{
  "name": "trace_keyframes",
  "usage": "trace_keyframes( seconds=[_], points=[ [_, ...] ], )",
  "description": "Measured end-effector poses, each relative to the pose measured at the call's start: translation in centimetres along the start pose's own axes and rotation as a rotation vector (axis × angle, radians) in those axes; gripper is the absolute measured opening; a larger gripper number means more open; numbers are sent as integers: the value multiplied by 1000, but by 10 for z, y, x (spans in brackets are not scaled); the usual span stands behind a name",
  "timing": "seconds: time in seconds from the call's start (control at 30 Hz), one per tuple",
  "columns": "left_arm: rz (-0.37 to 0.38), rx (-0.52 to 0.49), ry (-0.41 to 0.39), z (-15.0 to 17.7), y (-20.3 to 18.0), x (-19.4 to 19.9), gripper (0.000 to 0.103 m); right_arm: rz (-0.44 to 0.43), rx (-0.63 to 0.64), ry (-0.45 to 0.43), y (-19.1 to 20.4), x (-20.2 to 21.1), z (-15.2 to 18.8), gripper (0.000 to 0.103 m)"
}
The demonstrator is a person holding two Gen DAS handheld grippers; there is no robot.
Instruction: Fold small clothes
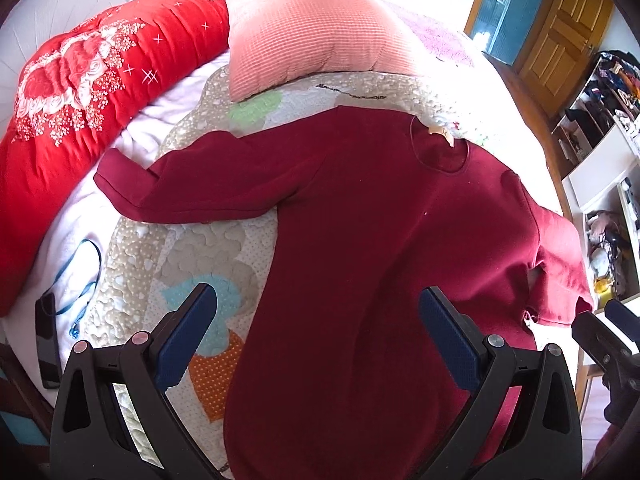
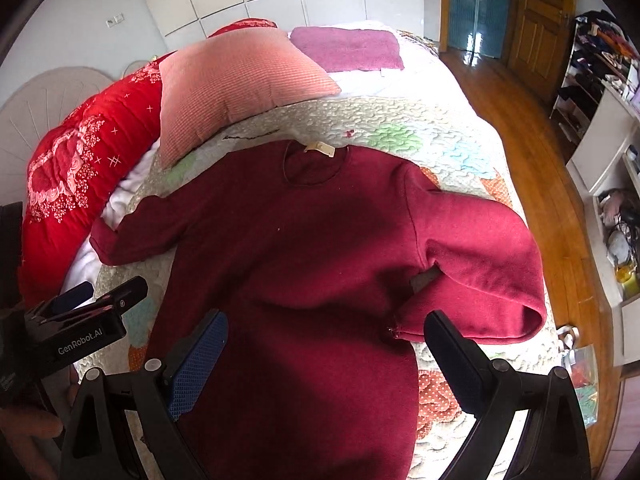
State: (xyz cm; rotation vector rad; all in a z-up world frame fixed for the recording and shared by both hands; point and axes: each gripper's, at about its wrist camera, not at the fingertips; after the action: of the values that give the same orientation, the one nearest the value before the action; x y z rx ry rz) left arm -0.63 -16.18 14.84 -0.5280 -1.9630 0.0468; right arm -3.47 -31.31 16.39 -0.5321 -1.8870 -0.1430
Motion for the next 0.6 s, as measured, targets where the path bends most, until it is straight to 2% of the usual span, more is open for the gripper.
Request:
trace_keyframes(
  seconds=[0.3,0.6],
  points=[
    [-4,0,38,1,2,-8,102,-2,-20,17,0,-7,-2,98],
    [-4,-11,39,-1,-1,-11,102,8,-36,20,-6,-9,-6,98]
  ],
)
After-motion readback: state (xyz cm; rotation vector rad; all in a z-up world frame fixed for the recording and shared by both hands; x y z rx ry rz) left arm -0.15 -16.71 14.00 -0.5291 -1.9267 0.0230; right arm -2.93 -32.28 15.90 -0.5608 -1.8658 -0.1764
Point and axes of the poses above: each gripper's, at about its wrist camera, not at the fingertips, and x roughly against the way its jaws point, y to its left, z to its underside, and after that the axes turned 15 degrees about z, right-handed
